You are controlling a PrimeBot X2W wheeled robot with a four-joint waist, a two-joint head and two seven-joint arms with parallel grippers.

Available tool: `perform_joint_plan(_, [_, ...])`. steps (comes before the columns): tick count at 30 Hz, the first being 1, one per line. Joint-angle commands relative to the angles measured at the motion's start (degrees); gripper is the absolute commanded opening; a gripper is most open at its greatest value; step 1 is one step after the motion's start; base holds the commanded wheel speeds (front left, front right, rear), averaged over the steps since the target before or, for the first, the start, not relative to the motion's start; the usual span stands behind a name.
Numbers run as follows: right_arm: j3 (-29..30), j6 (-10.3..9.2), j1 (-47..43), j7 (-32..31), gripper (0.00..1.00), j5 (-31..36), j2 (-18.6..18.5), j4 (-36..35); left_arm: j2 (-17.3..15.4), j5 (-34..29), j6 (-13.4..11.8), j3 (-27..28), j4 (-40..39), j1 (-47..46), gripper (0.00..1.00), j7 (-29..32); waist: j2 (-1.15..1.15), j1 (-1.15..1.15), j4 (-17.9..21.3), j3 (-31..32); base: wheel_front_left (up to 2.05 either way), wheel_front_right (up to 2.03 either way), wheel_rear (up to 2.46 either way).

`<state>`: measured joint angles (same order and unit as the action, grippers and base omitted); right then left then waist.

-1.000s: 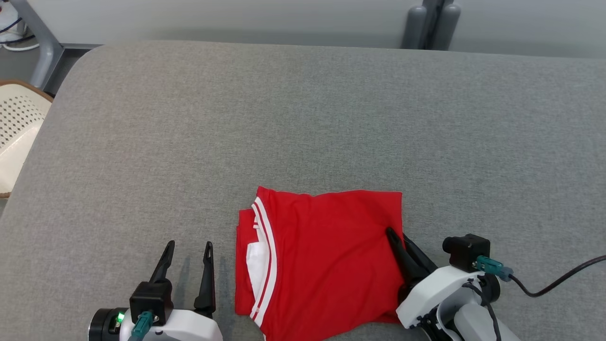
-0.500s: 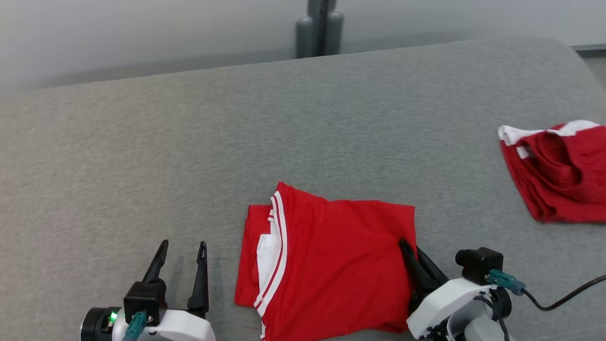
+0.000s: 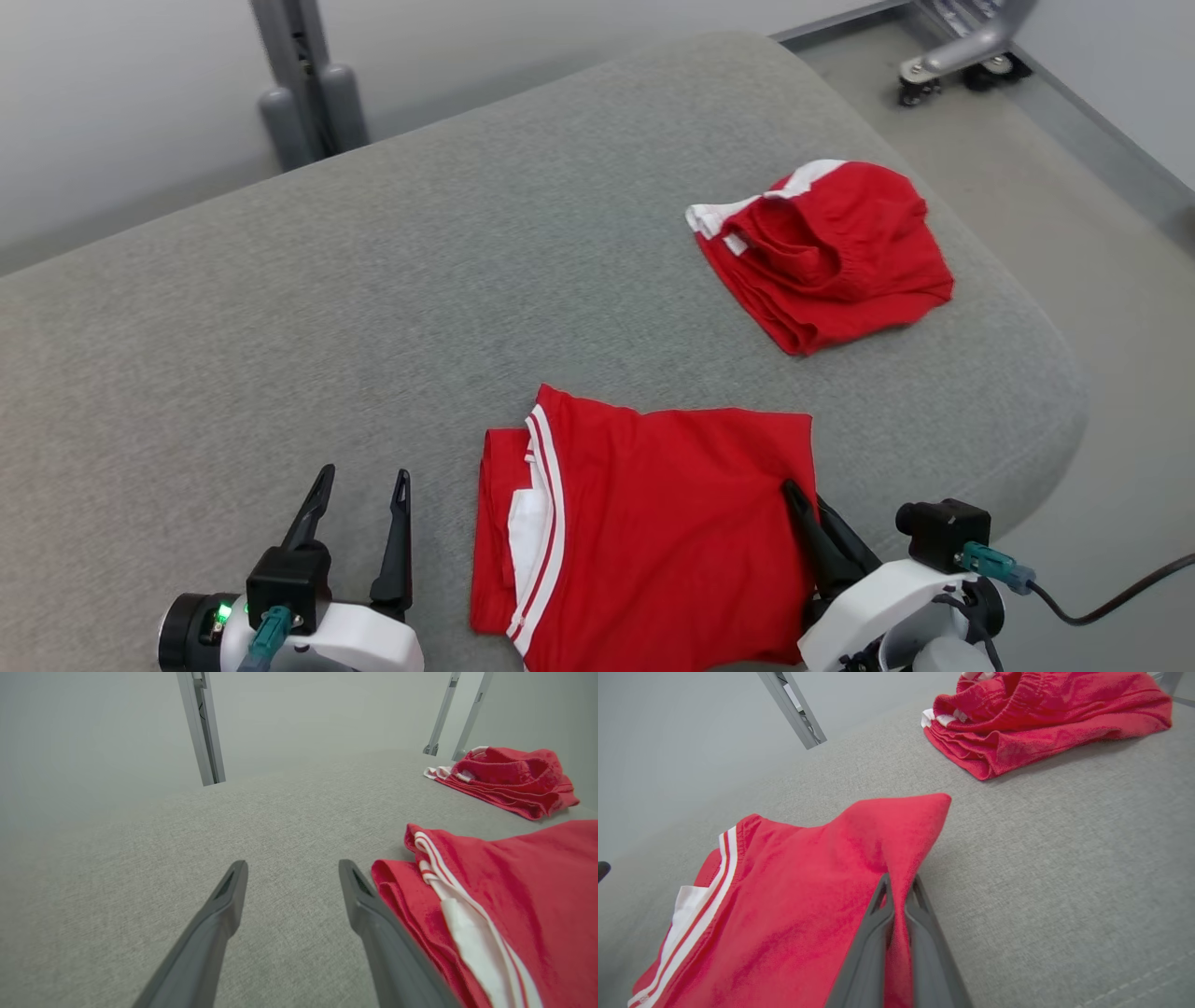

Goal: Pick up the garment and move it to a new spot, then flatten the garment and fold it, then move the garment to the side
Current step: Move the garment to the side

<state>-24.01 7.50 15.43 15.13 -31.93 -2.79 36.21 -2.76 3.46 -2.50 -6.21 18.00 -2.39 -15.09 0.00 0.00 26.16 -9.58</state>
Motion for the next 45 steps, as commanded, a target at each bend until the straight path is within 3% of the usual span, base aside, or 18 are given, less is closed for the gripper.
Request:
perform_joint_plan(1, [0.25, -0.02, -0.09, -0.04, 0.0, -0.56, -0.28, -0.79, -0.3, -0.58, 0.41, 0.34, -0.04, -1.31, 1.0, -0.05, 0.0, 0.0, 4.48, -1.21, 0.0, 0.0, 0.0])
perform_joint_plan(10, [2.53, -0.02, 2.25, -0.04, 0.0, 1.12, -0.3, -4.32, -0.41, -1.58, 1.21, 0.92, 0.3, -2.8, 1.0, -0.05, 0.0, 0.0, 4.62, -3.7, 0.0, 0.0, 0.0])
perform_joint_plan(17, [7.16, -0.02, 10.66, -0.04, 0.0, 8.12, -0.33, -4.22, -0.83, -2.65, 1.31, 1.15, 0.02, -4.2, 1.0, -0.05, 0.0, 0.0, -0.23, -6.81, 0.0, 0.0, 0.0])
perform_joint_plan(25, [21.57, -0.02, 23.15, -0.04, 0.0, 20.42, -3.07, 3.69, -1.16, -3.11, 1.32, 0.86, -0.57, -5.83, 1.0, -0.05, 0.0, 0.0, -7.48, -9.72, 0.0, 0.0, 0.0])
perform_joint_plan(37, [46.7, -0.02, 31.1, -0.04, 0.0, 37.81, -12.84, 14.14, -1.65, -3.4, 0.84, 0.17, -1.86, -7.11, 1.0, 0.0, 0.0, 0.0, -14.97, -12.26, 0.0, 0.0, 0.0])
perform_joint_plan(38, [48.61, -0.02, 31.31, -0.04, 0.03, 39.63, -13.65, 14.9, -1.71, -3.34, 0.79, 0.27, -1.92, -7.14, 1.0, 0.0, 0.0, 0.0, -15.37, -12.41, 0.0, 0.0, 0.0])
perform_joint_plan(39, [50.21, -0.02, 31.9, -0.04, 0.65, 40.82, -13.87, 15.02, -1.71, -3.16, 0.7, 0.4, -1.93, -7.11, 1.0, 0.0, 0.0, 0.0, -15.66, -12.55, 0.0, 0.0, 0.0])
perform_joint_plan(40, [51.7, -0.02, 32.56, -0.04, 1.0, 42.16, -13.87, 14.65, -1.75, -3.07, 0.68, 0.39, -2.0, -7.13, 1.0, 0.0, 0.0, 0.0, -15.87, -12.7, 0.0, 0.0, 0.0])
perform_joint_plan(45, [56.44, -0.02, 32.97, -0.04, 1.0, 47.04, -12.02, 10.18, -1.77, -2.86, 0.24, 0.51, -2.1, -6.98, 1.0, 0.01, 0.0, 0.0, -16.57, -12.84, 0.0, 0.0, 0.0])
